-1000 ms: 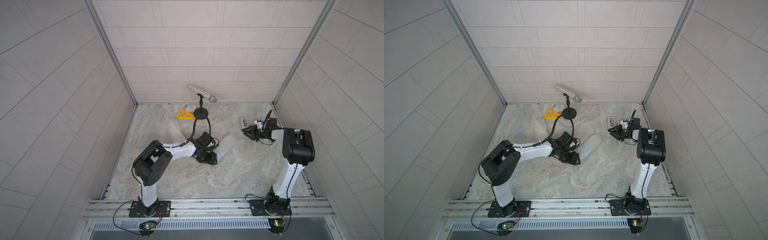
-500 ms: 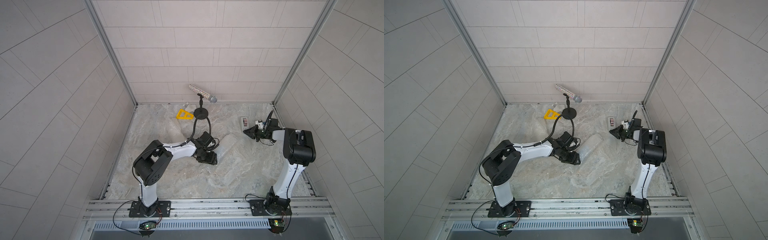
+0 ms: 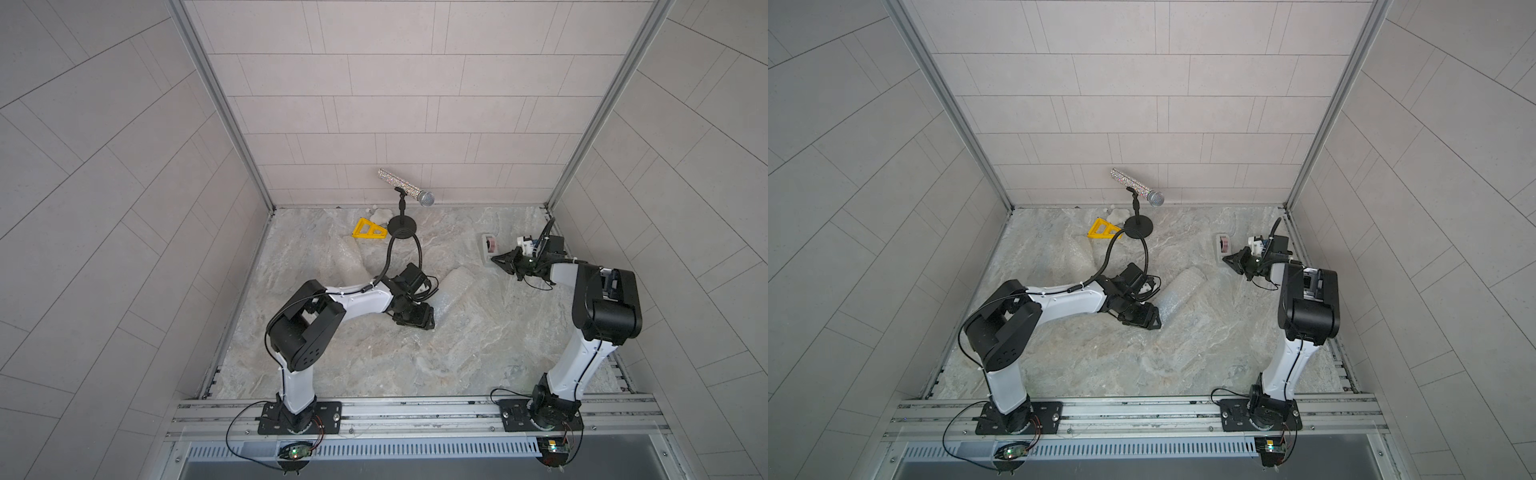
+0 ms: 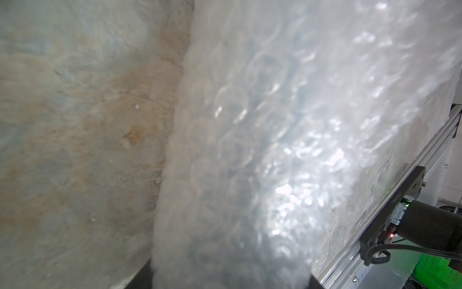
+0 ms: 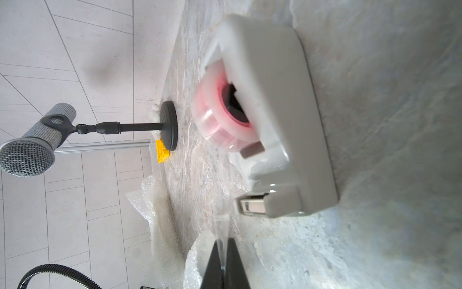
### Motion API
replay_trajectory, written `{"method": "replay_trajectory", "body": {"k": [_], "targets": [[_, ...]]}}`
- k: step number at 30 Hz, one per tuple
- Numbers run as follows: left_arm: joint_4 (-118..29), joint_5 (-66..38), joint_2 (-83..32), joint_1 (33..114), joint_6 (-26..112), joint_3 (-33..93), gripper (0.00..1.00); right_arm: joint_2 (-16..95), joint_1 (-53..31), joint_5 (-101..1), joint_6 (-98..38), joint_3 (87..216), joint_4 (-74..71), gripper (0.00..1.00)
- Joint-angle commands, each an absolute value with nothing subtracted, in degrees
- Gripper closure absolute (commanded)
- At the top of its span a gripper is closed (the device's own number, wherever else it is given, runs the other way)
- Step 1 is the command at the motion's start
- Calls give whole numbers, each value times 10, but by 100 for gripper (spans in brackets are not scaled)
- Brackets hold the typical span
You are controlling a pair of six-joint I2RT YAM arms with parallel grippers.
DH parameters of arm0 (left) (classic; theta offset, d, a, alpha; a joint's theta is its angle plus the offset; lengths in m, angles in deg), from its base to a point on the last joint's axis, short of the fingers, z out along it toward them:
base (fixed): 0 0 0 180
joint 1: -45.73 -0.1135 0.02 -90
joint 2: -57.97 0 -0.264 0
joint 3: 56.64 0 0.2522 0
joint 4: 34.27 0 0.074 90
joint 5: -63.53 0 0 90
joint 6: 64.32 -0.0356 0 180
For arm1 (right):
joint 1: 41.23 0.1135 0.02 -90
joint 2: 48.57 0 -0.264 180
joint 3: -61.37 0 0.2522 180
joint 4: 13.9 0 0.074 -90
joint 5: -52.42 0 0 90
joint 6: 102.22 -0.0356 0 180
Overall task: Wrap vases in bubble wrap
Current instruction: Tear off the tape using the Tape Cutter.
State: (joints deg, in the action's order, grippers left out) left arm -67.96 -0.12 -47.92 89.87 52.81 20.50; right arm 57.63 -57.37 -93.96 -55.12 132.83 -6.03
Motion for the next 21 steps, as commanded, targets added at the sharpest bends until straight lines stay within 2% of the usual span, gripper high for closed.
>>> {"method": "replay_trajectory", "body": {"k": [1,9,21], "targets": [[-691,-30,-500,895,527,202,37,551,-575,-933,-547,1315,-41,100],[-689,-29,-497,894,528,199,37,524,-576,-911,-517,1298,19,100],[-683,-26,-501,894,531,198,37,527,-566,-908,-489,1259,35,100]]}}
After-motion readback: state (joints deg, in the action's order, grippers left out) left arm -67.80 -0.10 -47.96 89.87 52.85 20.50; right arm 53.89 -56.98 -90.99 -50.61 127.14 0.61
